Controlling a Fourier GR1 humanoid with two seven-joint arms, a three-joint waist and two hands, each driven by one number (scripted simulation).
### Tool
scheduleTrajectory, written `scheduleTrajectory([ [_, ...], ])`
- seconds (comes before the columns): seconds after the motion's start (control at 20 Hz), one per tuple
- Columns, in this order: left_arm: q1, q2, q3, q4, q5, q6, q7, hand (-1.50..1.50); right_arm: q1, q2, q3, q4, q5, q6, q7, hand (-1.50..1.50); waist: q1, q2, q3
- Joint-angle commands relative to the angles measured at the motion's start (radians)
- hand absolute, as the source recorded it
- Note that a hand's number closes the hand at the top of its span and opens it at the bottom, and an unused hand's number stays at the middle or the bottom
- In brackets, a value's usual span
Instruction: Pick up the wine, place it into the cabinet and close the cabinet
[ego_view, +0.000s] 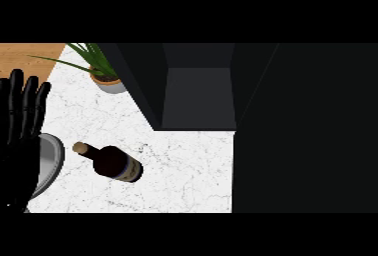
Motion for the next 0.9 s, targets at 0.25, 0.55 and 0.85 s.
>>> scheduleTrajectory([
  [0.25, 0.083, -0.071, -0.185, -0.098, -0.132, 0.016, -0.008, -1.50, 0.197, 0.001, 0.050, -0.163, 0.034, 0.033, 0.031, -1.50, -0.014, 0.001, -0.019],
  [0.55, 0.025, -0.122, -0.406, -0.074, 0.054, 0.231, 0.194, -1.50, 0.183, -0.011, 0.189, -0.219, -0.094, 0.131, 0.170, -1.50, -0.022, 0.001, -0.018],
  [0.85, 0.101, -0.123, -0.590, -0.226, -0.078, 0.319, 0.289, -1.50, 0.152, -0.016, 0.223, -0.409, -0.093, 0.072, 0.392, -1.50, -0.009, 0.000, -0.019],
])
